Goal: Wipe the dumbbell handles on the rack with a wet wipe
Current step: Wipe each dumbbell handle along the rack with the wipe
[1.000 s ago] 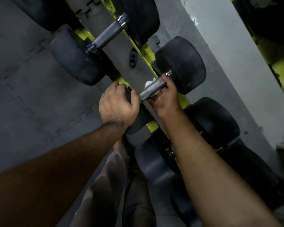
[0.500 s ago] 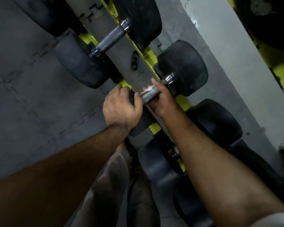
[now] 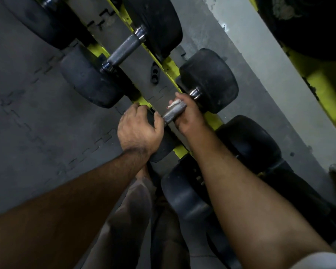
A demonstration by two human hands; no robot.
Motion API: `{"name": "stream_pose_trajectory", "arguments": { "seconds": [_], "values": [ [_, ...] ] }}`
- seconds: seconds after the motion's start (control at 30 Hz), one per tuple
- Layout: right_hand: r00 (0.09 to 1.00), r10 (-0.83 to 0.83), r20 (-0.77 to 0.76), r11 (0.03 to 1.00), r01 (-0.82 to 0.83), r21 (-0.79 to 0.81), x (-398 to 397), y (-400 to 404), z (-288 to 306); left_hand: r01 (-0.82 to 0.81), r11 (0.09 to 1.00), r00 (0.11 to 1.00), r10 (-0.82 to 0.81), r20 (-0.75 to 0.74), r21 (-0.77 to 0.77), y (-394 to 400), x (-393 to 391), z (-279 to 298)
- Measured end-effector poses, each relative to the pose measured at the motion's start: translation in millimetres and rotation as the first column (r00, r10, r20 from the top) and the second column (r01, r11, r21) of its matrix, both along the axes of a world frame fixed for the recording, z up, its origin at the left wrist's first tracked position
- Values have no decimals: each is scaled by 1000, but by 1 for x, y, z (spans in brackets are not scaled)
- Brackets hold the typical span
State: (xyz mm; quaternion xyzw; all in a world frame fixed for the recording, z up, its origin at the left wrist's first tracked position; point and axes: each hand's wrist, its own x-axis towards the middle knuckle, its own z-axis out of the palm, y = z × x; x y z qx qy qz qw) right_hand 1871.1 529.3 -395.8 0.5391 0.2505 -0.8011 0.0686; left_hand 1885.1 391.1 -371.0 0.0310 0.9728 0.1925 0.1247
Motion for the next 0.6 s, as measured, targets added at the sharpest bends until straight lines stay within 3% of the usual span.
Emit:
{"name": "stream_pose_trajectory", "arguments": {
  "seconds": [0.13,0.2,0.27,0.37,0.43,0.53,0.6],
  "values": [
    [969,-228,-99,974,228,-14,-2,9,-3,4,1000,1000,-4,-11,-3,-2,0,-2],
    [966,-222,-133,974,227,25,7,-7,-8,2,1000,1000,-2,-7,-4,-1,0,-2],
    [973,-205,-106,971,216,99,16,-13,-11,-1,1000,1000,1,1,-12,-1,0,-2],
    [948,-319,0,922,310,230,16,-1,-11,-17,1000,1000,17,16,0,-1,0,-2],
    [962,-271,26,926,253,282,14,-7,-3,-19,1000,1000,18,16,10,-1,0,-2],
    [996,-59,65,961,39,273,19,-14,1,-12,1000,1000,12,10,3,-1,-2,0],
    [993,-46,108,970,19,240,18,1,3,-4,1000,1000,4,16,-5,0,0,1]
  ]
}}
